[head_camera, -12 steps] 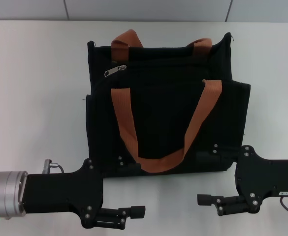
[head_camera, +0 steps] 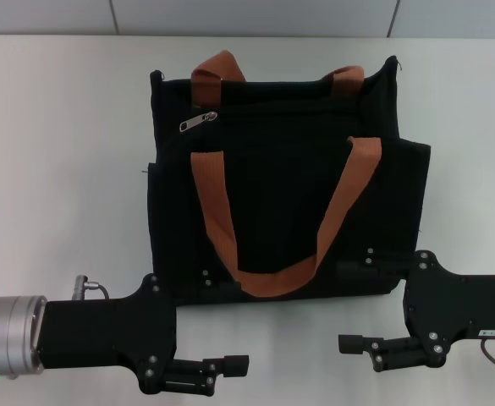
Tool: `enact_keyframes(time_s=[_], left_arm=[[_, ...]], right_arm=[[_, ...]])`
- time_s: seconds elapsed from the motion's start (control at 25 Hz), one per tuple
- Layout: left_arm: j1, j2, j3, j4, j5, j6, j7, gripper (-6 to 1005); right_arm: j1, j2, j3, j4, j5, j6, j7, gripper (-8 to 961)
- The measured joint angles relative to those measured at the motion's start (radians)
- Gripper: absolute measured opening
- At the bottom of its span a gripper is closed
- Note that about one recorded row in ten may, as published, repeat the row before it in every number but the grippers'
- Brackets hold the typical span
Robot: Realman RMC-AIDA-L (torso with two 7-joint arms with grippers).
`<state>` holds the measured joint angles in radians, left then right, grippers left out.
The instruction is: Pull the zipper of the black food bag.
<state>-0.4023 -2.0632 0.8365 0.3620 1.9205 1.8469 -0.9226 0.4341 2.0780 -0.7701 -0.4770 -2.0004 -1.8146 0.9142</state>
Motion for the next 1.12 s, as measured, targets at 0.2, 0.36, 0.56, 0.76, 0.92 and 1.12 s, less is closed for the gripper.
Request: enact_keyframes(time_s=[0.2,0.36,0.56,0.76,0.92,1.12], left_arm=[[0.0,0.0,-0.001,0.0,0.0,0.0,0.0,814],[0.002,0.0,0.001,0.0,0.0,-0.001,0.001,814],[0.004,0.0,0.002,0.0,0.0,-0.002,0.001,815],[0.004,0.0,0.0,0.0,0.0,0.0,0.001,815],[0.003,0.0,-0.001,0.0,-0.001,0.004,0.001,815],[-0.007,-0.004,-0.068,-0.009,-0.065,0.125,0.055,815]], right_arm=[[0.0,0.0,0.0,0.001,0.0,0.0,0.0,817],[0.0,0.0,0.0,0.003,0.0,0.001,0.0,817],[0.004,0.001,-0.006,0.003,0.0,0.002,0.0,817],[0.005,0.001,-0.012,0.003,0.0,0.002,0.0,816],[0.004,0.001,-0.012,0.003,0.0,0.002,0.0,816],[0.002,0.0,-0.012,0.003,0.0,0.006,0.0,816]])
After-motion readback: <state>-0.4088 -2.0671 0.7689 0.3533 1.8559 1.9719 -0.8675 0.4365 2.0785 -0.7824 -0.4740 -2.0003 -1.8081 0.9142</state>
